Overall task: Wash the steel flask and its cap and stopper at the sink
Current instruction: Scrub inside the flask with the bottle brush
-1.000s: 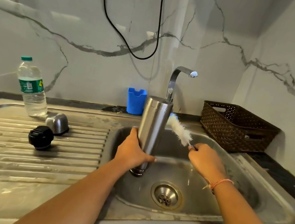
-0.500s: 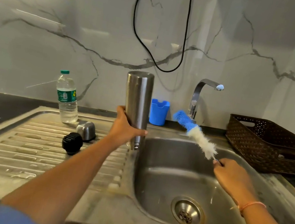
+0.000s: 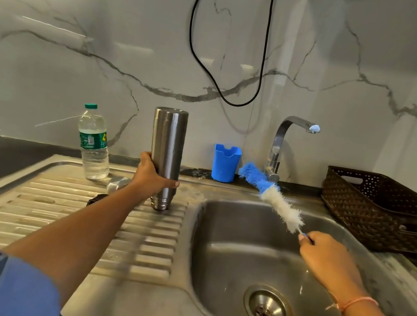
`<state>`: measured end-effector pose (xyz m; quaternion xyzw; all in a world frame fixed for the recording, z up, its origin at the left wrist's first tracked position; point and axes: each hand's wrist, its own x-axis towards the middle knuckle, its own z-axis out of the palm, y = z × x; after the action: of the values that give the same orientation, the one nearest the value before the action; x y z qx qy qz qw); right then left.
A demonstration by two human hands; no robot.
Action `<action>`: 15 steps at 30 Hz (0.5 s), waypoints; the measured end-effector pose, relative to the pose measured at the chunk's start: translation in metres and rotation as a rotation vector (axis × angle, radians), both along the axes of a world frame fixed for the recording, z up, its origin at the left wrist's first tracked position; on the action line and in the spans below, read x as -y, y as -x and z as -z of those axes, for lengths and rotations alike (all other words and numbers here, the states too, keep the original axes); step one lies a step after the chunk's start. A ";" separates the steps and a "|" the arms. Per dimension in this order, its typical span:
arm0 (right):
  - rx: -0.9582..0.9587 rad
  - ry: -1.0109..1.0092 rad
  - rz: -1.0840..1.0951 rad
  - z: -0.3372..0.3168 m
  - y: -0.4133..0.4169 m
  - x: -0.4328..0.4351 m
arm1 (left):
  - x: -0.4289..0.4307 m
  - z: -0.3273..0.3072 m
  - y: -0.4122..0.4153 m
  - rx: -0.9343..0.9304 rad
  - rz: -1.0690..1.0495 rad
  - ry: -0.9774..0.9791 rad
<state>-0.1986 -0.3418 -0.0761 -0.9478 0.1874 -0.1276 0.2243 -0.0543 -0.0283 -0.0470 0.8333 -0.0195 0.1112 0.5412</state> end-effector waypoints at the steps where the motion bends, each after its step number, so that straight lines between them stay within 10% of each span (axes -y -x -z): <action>1: 0.002 0.004 0.000 0.000 0.000 0.000 | 0.000 0.001 -0.001 -0.008 0.009 0.000; 15: 0.008 -0.008 -0.006 0.004 -0.003 0.003 | -0.020 -0.002 -0.004 -0.102 0.151 -0.059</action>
<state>-0.1961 -0.3444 -0.0804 -0.9469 0.1842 -0.1299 0.2293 -0.0508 -0.0085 -0.0449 0.8496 -0.0582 0.0270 0.5235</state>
